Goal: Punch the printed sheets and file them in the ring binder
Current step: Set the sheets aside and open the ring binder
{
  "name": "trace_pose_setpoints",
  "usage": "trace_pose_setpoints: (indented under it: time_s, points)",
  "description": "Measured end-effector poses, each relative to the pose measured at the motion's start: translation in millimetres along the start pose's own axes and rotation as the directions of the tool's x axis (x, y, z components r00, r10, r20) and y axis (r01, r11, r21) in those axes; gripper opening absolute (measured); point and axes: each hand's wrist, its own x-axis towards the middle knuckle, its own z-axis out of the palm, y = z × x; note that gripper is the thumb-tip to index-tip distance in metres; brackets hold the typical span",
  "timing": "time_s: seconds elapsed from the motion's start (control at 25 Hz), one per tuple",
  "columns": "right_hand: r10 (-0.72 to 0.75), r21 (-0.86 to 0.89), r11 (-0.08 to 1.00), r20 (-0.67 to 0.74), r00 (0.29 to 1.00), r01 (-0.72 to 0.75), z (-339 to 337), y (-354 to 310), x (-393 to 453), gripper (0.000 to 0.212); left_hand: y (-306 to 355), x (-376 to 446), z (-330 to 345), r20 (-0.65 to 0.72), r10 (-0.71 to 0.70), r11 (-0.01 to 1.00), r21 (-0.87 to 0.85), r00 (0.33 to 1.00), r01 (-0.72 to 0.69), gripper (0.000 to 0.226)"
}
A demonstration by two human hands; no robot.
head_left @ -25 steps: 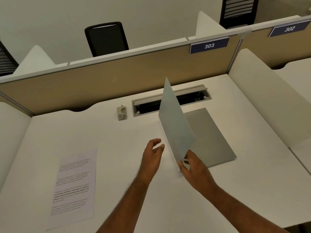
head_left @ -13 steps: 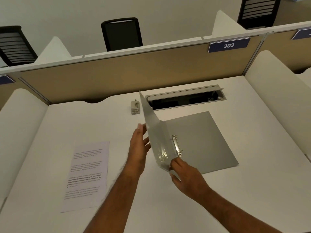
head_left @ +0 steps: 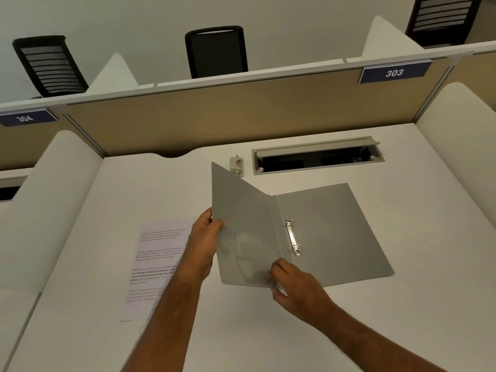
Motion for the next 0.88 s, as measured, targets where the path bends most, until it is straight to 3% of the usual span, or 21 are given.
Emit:
trace_pose_setpoints:
  time_s: [0.24,0.4,0.64,0.88]
  points:
    - [-0.040,0.046,0.998,0.091,0.995,0.036,-2,-5,9,0.046,-4,1,-36,-0.024,-0.046,0.999,0.004,0.999,0.046,0.035]
    - [0.105,0.163,0.980,0.072,0.992,-0.116,-4,26,15,0.028,-12,9,-55,-0.040,-0.051,0.997,0.064,0.998,0.053,0.030]
    - [0.369,0.261,0.881,0.143,0.918,-0.395,-6,76,21,0.018,-32,21,-67,-0.105,0.067,0.941,0.337,0.992,-0.027,0.032]
    - [0.402,0.329,0.837,0.173,0.899,-0.437,-3,93,25,0.019,-57,34,-77,-0.152,0.080,0.890,0.457,0.985,-0.002,0.063]
